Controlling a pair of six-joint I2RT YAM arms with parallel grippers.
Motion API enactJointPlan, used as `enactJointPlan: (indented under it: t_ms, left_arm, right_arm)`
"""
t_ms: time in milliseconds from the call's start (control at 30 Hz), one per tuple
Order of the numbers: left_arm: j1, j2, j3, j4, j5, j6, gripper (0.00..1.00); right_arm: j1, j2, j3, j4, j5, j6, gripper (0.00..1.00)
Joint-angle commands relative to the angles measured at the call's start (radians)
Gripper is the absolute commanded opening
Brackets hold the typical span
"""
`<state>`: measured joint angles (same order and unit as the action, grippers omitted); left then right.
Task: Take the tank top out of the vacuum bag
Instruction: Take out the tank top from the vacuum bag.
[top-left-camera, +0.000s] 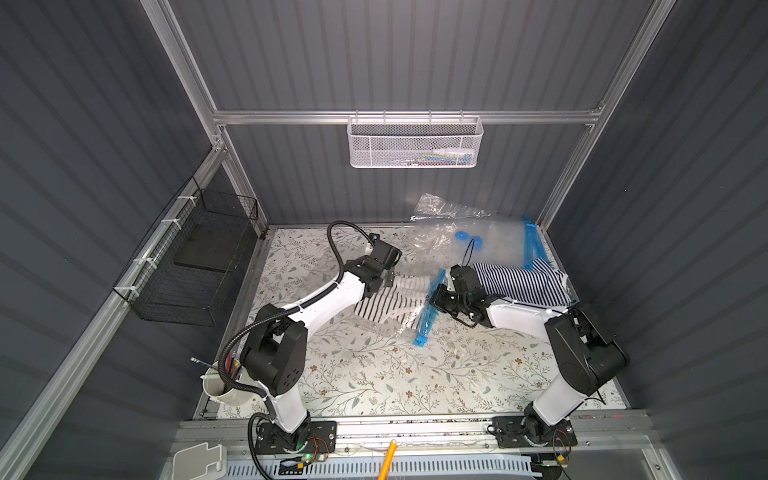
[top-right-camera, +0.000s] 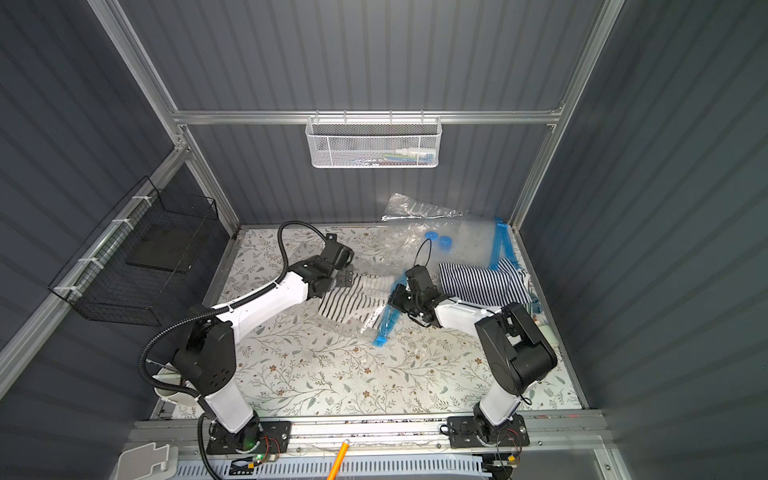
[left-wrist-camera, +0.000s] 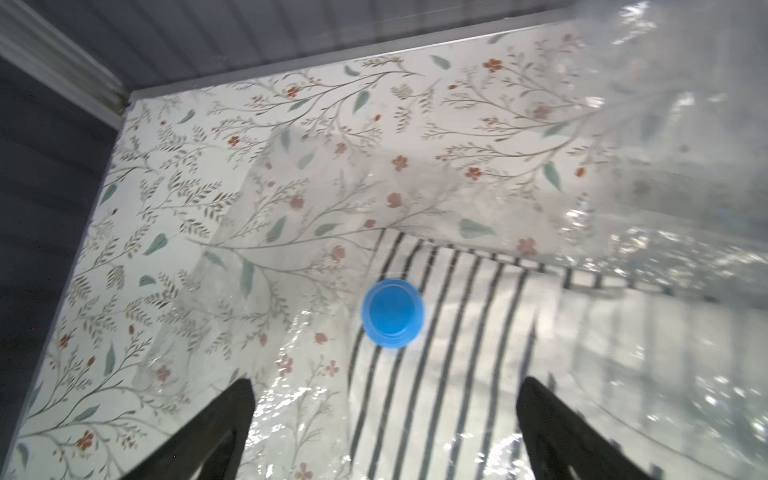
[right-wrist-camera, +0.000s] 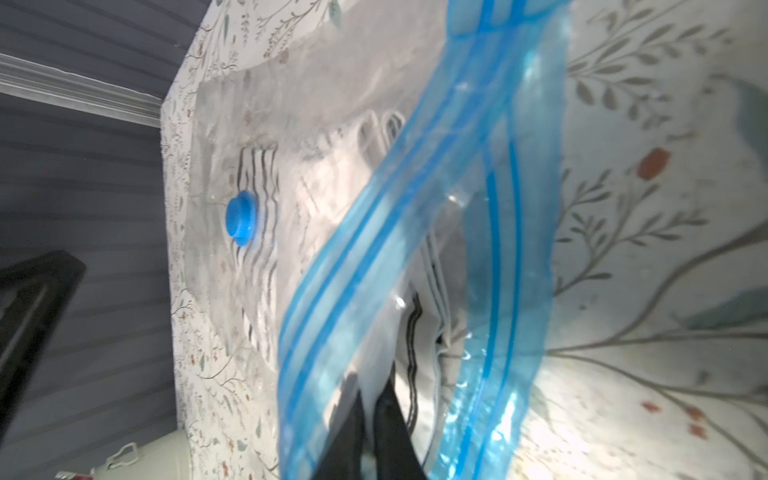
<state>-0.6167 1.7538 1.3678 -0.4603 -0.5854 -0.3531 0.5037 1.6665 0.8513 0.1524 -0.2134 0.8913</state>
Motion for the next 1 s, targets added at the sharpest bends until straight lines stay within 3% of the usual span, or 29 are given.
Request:
enactJointPlan:
  t_ms: [0,467,633,967]
  left_arm:
    - [0.035,0.059,0.0,-0.073,-0.026,-0.056,1.0]
    - [0.168,0.286,0.034,-0.063,0.036,-0.118,1.0]
    - [0.203,0.368,0.122,-0.097,0.041,-0.136,1.0]
    - [0.238,0.43,0.14,-0.097,0.029,-0.158,1.0]
  right_arm:
    - [-0.005,-0.032,-0.018,-0.069,0.06,-0.037,0.0]
    - [-0.043,-0.103,-0.062,-0.131,0.092,-0.057,0.0]
    - [-0.063,-0.123,-0.092,-0.126,0.096,-0.062,0.0]
    - [-0.082,-0.224,-0.118,-0.195,0.147,-0.088,0.0]
